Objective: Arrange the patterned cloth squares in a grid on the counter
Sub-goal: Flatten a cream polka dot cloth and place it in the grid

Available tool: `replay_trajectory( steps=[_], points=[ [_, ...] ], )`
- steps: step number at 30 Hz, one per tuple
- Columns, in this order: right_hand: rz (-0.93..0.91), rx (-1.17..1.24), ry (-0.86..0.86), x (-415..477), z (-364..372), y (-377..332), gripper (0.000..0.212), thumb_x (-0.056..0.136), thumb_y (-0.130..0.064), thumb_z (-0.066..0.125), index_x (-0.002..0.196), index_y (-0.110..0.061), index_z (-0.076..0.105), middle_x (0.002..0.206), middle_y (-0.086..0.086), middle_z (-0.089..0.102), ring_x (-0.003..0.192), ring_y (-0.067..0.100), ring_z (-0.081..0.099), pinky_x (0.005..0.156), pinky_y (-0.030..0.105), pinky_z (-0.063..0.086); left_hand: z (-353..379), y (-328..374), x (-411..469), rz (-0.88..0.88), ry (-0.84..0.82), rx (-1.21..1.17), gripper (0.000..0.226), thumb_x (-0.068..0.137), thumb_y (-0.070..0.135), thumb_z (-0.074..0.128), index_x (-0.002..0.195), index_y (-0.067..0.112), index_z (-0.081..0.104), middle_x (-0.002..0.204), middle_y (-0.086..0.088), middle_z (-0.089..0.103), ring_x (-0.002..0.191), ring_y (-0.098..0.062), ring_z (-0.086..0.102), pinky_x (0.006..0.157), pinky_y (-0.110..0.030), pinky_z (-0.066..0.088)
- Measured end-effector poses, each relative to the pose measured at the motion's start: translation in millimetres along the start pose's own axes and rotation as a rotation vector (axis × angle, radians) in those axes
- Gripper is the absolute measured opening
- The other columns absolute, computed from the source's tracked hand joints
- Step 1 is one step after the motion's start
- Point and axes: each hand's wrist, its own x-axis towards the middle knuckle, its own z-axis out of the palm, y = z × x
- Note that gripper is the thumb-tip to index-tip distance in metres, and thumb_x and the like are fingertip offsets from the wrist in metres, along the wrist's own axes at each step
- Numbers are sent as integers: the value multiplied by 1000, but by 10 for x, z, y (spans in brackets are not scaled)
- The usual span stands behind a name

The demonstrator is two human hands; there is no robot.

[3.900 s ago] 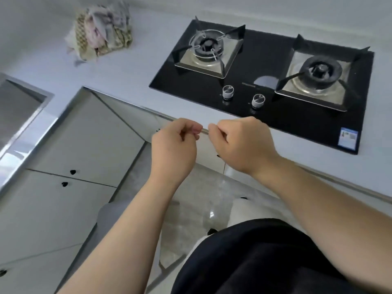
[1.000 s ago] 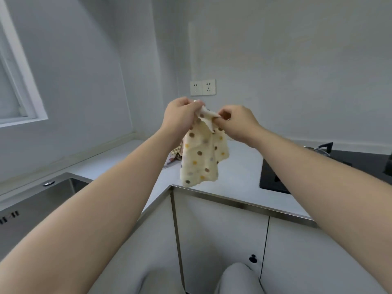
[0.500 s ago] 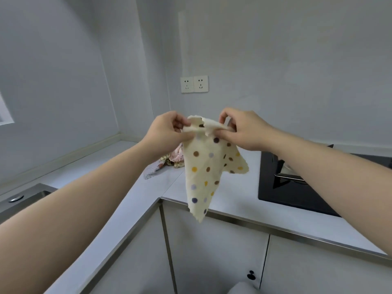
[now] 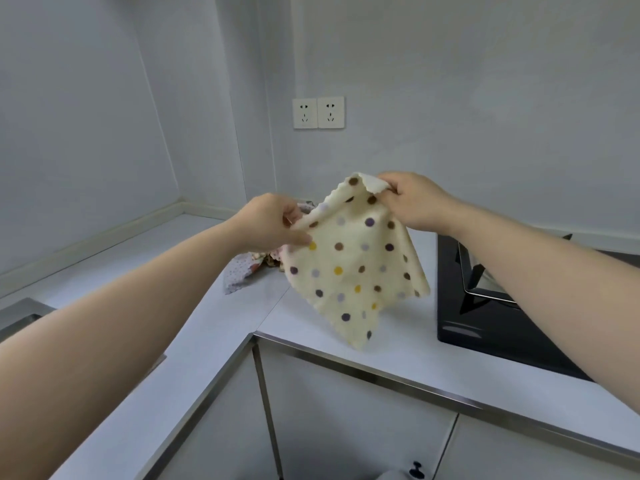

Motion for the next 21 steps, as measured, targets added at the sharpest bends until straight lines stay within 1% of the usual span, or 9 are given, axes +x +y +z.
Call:
replay_trajectory(
  steps=[1,3,7,10,12,14,16,19,21],
  points=[
    [14,13,24,30,-4,52,28,105,-27,46,85,-10,55,78,0,56,70,16,49,63,32,39,-1,-32,57,-3,27,32,26,81,28,83,90,13,63,79,11,60,76,-2,59,60,-25,40],
    [36,18,92,62,-29,150,24,105,-24,44,91,-11,59,79,-1,57,71,17,50,62,31,39,-1,-57,155,-15,123,6,16,86,21,76,92,17,61,80,5,59,76,-17,55,59,-24,39],
    [42,39,279,54,-62,327,23,106,-23,47,91,-13,62,74,-1,54,65,14,45,59,21,39,36,4,272,-5,278,-149,5,98,21,61,100,17,63,84,0,67,58,-4,64,51,-17,46],
    [17,97,389,-1,-66,423,21,105,-20,49,99,-15,68,86,-1,65,75,14,57,66,19,46,116,47,302,33,338,-155,13,101,24,56,99,18,67,80,2,71,61,-3,66,58,-25,52],
    [44,199,393,-39,-57,428,21,105,-25,49,97,-18,67,89,0,65,80,21,67,63,19,55,172,71,305,39,305,-112,14,102,25,54,96,18,65,75,6,67,64,-4,57,56,-23,42],
    [51,219,368,-36,-51,424,30,104,-36,51,91,-12,63,89,13,65,80,35,69,67,34,62,221,90,321,16,243,-77,18,102,27,52,93,16,63,72,5,61,65,-12,54,54,-26,37],
    [33,139,347,-38,-71,391,33,101,-42,54,88,-13,63,87,13,68,80,33,69,74,47,60,249,110,340,-19,206,-57,28,102,36,51,89,12,60,71,0,59,65,-19,53,53,-28,36],
    [-10,47,309,-31,-113,324,34,101,-40,57,84,-12,63,81,11,67,76,30,68,71,43,57,242,114,349,-38,182,-20,49,94,55,59,74,10,52,66,-2,52,62,-20,49,52,-30,34],
    [-17,-7,264,-24,-129,267,35,101,-42,57,84,-11,62,79,11,66,73,28,67,65,37,53,244,127,326,-36,104,42,54,88,67,59,79,14,55,73,0,57,70,-20,55,59,-32,41]
  ],
)
